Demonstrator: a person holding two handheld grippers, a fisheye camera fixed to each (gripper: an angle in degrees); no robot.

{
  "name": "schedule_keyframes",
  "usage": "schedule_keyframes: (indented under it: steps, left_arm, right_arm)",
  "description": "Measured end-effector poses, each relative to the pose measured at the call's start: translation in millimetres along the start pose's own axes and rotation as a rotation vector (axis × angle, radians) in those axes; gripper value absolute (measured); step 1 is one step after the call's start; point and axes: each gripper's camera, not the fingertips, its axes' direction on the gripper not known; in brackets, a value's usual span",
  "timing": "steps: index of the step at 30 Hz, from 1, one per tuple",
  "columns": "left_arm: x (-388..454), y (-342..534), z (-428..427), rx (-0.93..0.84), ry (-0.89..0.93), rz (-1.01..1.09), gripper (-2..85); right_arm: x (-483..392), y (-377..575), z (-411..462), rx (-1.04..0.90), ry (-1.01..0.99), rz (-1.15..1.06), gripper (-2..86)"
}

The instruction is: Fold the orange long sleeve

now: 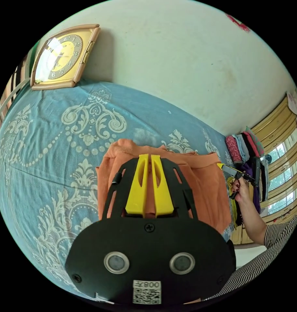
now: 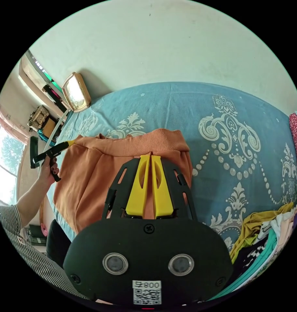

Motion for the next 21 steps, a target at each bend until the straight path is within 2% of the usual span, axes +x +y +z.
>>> schedule_keyframes:
  steps: [4, 9, 14, 21]
  left_arm:
    - [-20, -3, 15, -0.061, -0.045, -0.044, 0.4]
    - [-31, -4, 18, -0.065, -0.045, -0.064, 0.2]
    - [-43, -3, 9, -0.058, 0.016, -0.131, 0.2]
    - [-12, 14, -50, 0.051, 0.042, -0.010, 0.3]
  right_arm:
    - [20, -3, -1, 0.017, 0.009, 0.057, 0.1]
    - [46, -11, 26, -0.084, 0.035, 0.093, 0.1]
    - [56, -11, 26, -0.086, 0.034, 0.100, 0.1]
    - [44, 4, -16, 0.051, 0.021, 0.062, 0.1]
